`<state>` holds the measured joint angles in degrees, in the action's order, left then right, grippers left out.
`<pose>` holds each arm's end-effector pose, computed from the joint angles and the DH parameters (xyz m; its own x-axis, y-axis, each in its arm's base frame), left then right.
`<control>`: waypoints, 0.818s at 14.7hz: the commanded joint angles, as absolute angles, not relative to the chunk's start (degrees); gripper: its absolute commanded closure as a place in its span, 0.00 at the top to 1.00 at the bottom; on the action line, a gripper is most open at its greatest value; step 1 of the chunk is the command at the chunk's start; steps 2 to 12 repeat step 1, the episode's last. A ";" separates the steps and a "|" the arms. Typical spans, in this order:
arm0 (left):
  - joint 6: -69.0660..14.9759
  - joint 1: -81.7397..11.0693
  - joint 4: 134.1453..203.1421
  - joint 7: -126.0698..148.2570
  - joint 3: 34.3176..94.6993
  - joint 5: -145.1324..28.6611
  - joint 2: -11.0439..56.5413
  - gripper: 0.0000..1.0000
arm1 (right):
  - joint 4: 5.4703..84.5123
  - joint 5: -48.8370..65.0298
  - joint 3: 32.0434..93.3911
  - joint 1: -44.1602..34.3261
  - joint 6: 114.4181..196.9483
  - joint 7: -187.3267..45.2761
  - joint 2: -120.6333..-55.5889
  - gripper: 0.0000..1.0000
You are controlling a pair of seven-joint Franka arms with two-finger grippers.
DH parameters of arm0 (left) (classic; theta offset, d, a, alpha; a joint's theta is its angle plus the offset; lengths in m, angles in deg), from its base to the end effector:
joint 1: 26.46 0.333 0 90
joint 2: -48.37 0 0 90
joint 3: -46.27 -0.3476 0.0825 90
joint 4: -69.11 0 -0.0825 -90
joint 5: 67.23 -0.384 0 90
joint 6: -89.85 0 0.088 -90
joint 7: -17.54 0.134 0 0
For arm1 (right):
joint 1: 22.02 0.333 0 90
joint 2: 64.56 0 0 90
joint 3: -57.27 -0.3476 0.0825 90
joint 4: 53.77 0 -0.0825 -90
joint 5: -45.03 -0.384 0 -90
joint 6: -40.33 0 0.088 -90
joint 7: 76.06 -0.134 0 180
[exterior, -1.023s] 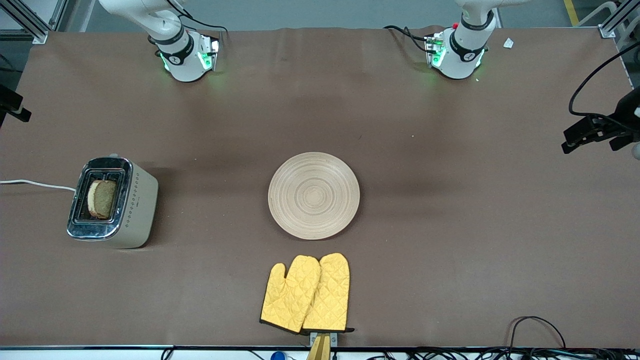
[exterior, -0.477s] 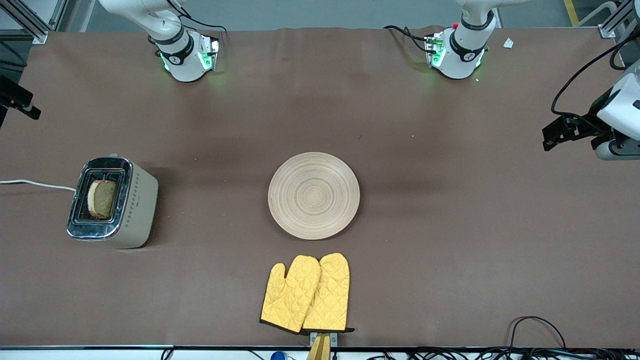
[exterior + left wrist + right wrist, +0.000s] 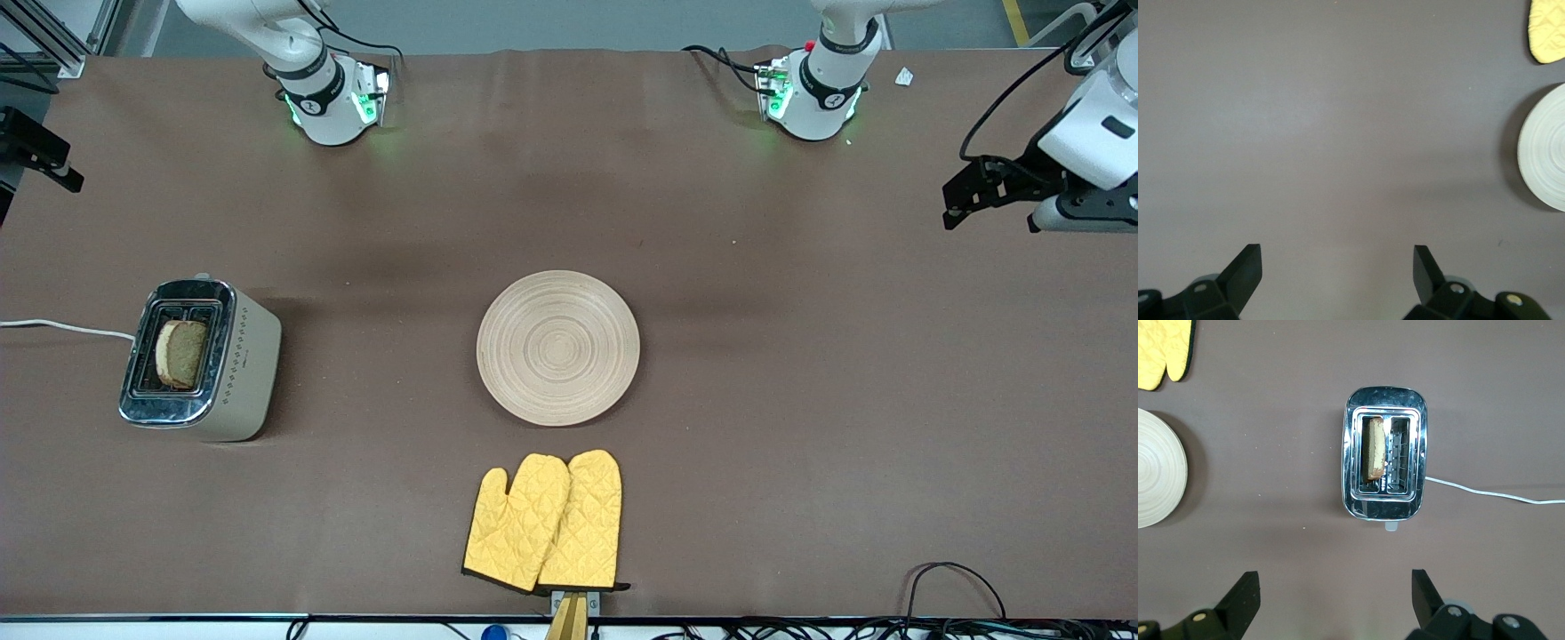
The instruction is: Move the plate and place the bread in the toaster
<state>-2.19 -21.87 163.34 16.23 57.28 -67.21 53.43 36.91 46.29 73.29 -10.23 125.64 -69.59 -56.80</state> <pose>0.5255 -0.0641 0.6442 0.9948 -0.0890 0.0488 -0.0884 -0.9960 -0.0154 0.4986 -0.0519 0.6846 0.9985 0.0384 0.0379 0.0388 -0.9992 -0.0112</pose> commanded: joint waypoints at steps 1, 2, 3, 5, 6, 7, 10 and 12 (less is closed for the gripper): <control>-2.26 -21.28 162.02 17.81 56.99 -66.35 53.56 1.00 | 38.25 47.84 72.56 -9.89 125.67 -70.34 -55.42 1.00; -2.26 -21.28 162.02 17.81 56.99 -66.35 53.56 1.00 | 38.25 47.84 72.56 -9.89 125.67 -70.34 -55.42 1.00; -2.26 -21.28 162.02 17.81 56.99 -66.35 53.56 1.00 | 38.25 47.84 72.56 -9.89 125.67 -70.34 -55.42 1.00; -2.26 -21.28 162.02 17.81 56.99 -66.35 53.56 1.00 | 38.25 47.84 72.56 -9.89 125.67 -70.34 -55.42 1.00; -2.26 -21.28 162.02 17.81 56.99 -66.35 53.56 1.00 | 38.25 47.84 72.56 -9.89 125.67 -70.34 -55.42 1.00; -2.26 -21.28 162.02 17.81 56.99 -66.35 53.56 1.00 | 38.25 47.84 72.56 -9.89 125.67 -70.34 -55.42 1.00; -2.26 -21.28 162.02 17.81 56.99 -66.35 53.56 1.00 | 38.25 47.84 72.56 -9.89 125.67 -70.34 -55.42 1.00; -2.26 -21.28 162.02 17.81 56.99 -66.35 53.56 1.00 | 38.25 47.84 72.56 -9.89 125.67 -70.34 -55.42 1.00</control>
